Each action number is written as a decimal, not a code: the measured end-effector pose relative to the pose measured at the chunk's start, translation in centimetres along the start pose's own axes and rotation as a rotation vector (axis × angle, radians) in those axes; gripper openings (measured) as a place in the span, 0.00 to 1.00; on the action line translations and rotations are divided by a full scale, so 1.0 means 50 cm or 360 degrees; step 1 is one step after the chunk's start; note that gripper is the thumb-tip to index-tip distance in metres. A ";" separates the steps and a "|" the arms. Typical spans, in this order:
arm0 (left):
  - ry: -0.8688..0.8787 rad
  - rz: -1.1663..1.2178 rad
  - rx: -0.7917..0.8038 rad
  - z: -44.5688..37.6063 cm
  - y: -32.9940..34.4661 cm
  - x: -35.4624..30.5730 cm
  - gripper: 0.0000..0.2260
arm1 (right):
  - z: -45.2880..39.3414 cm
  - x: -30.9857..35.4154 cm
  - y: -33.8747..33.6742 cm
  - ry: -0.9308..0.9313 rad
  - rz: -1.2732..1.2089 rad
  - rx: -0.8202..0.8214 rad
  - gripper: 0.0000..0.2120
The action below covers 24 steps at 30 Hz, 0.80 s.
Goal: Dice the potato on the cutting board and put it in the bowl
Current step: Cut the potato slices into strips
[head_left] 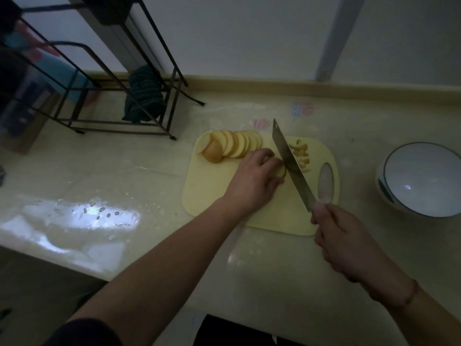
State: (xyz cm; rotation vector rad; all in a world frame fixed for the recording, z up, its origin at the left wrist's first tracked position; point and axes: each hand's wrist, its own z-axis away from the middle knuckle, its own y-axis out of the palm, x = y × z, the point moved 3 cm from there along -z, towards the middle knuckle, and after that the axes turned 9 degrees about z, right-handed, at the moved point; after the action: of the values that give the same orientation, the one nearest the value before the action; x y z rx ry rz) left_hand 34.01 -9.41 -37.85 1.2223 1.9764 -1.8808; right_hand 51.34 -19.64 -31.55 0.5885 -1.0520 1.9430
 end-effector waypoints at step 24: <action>0.0301 -0.0219 0.0126 -0.010 -0.017 -0.007 0.12 | 0.034 -0.022 0.018 -0.0067 0.0092 -0.0114 0.27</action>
State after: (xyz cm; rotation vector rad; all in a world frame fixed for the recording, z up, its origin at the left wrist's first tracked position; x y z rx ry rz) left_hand 33.90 -9.01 -36.87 1.3640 2.1514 -1.9915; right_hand 51.23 -21.82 -31.84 0.5670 -1.1712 1.9416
